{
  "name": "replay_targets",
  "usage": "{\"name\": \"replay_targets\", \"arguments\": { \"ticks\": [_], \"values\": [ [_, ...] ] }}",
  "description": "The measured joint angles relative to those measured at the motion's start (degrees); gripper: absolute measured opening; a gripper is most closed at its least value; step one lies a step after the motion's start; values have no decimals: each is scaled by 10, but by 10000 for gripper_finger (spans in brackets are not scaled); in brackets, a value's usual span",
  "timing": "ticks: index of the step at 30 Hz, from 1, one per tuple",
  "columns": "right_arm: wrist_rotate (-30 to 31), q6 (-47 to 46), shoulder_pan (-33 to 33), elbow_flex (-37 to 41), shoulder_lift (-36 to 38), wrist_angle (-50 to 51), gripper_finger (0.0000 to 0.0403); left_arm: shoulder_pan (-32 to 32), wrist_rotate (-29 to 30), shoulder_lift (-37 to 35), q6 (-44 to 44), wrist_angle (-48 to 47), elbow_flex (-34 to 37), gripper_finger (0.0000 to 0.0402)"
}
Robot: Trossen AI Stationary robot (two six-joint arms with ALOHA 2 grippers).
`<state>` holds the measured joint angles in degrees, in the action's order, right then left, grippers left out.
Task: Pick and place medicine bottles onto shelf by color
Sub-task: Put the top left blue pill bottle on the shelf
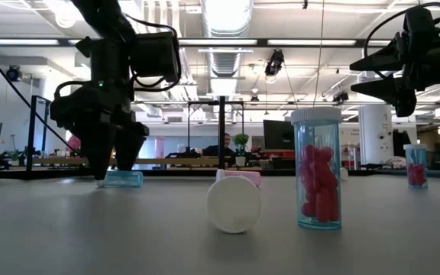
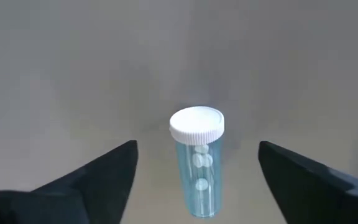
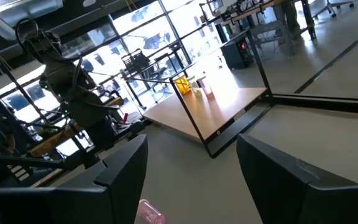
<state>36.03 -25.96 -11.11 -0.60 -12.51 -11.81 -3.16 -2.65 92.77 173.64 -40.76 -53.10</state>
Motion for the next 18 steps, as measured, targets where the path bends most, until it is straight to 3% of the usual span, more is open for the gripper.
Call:
{"name": "replay_targets", "arguments": {
  "ticks": [18],
  "values": [
    [0,0,0,0,0,0,237,0,0,0,-34,-3,0,100]
  ]
}}
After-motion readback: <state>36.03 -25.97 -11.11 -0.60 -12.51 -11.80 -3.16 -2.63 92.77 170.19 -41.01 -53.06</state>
